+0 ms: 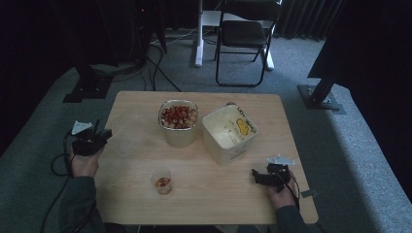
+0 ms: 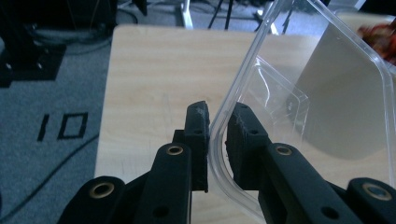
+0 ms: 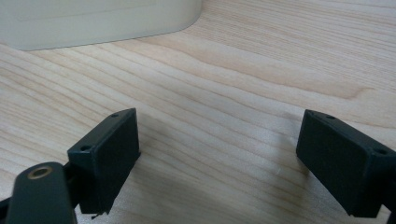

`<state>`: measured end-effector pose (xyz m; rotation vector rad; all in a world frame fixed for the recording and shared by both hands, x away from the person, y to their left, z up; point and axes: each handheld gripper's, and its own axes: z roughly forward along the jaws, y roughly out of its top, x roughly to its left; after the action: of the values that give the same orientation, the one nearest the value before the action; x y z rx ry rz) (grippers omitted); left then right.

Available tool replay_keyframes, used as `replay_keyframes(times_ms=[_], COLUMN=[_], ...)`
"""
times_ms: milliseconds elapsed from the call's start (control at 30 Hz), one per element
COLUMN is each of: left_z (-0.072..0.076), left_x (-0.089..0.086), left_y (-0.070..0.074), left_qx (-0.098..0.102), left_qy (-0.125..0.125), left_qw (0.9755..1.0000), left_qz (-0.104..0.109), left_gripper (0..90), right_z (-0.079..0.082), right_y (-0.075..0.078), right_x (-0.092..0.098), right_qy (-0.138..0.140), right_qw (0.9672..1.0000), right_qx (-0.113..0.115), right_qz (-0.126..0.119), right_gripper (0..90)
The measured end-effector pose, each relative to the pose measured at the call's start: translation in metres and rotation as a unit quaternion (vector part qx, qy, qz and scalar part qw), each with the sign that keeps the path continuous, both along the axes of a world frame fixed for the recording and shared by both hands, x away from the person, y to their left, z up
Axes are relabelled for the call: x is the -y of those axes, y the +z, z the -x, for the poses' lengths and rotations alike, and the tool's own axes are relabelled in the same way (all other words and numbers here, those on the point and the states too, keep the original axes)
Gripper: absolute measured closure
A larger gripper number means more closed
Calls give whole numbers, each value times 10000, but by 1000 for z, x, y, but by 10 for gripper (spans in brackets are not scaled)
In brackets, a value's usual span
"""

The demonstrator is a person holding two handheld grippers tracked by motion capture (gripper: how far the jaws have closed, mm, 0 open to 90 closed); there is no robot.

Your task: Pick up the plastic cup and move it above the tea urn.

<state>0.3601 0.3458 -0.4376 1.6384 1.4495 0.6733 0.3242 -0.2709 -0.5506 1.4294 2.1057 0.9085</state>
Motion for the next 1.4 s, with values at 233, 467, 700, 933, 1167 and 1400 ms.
replay_keyframes(times_ms=[233, 467, 700, 933, 1167, 1400], left_z=[-4, -18, -34, -49, -58, -64], left_x=[4, 23, 49, 83, 104, 131], left_y=[27, 52, 69, 83, 91, 98], left_qx=[253, 420, 556, 599, 604, 622], left_qy=[-88, -486, -936, -1416, -1661, -1925], left_qw=[9996, 9977, 9939, 9875, 9835, 9786], left_qz=[-23, -216, -177, -359, -392, -384], left_gripper=[791, 790, 790, 790, 790, 790], right_z=[0, 0, 0, 0, 0, 0], right_y=[0, 0, 0, 0, 0, 0], right_x=[0, 0, 0, 0, 0, 0], right_qy=[0, 1, 1, -1, 0, 4], right_qw=[10000, 10000, 10000, 10000, 10000, 10000], right_qx=[0, 0, 1, 0, 1, 3], right_qz=[0, 0, 0, -3, -3, 1], right_gripper=[128, 128, 128, 128, 128, 128])
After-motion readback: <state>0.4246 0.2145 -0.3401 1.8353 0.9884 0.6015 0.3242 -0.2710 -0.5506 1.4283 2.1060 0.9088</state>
